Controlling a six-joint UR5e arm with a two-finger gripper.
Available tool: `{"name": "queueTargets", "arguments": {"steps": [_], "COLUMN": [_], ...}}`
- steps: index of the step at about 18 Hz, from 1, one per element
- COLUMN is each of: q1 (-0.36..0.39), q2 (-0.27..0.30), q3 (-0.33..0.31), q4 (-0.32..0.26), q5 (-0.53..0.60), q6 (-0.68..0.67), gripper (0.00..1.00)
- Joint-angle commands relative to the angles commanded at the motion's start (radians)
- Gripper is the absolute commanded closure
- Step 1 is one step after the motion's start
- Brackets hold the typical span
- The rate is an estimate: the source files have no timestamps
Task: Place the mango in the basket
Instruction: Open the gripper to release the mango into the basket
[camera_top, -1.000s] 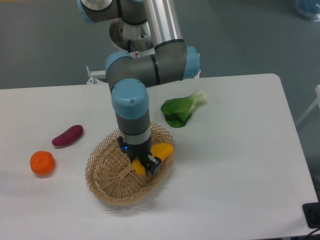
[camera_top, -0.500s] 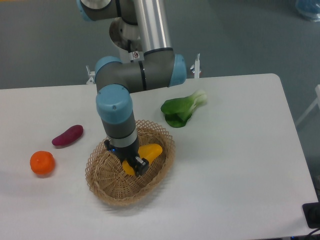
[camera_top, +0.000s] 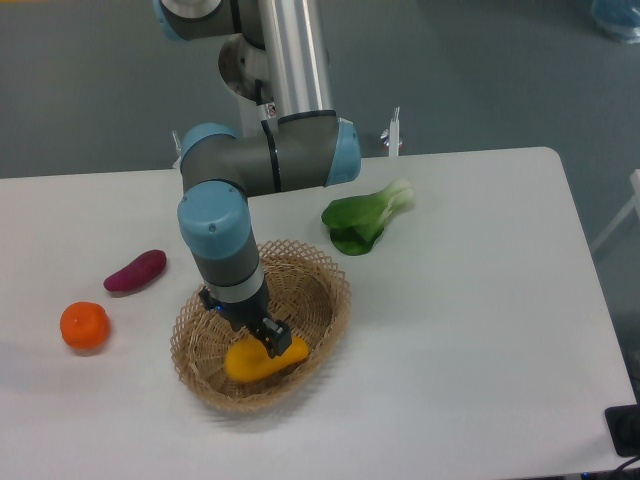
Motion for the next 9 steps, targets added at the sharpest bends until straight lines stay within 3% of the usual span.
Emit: {"name": "queueTargets", "arguments": {"steps": [9], "q1": [0.032], "q2": [0.017], "q3": [-0.006], "q4": [0.014], "q5": [0.002], "q6": [0.000], "gripper": [0.00]}}
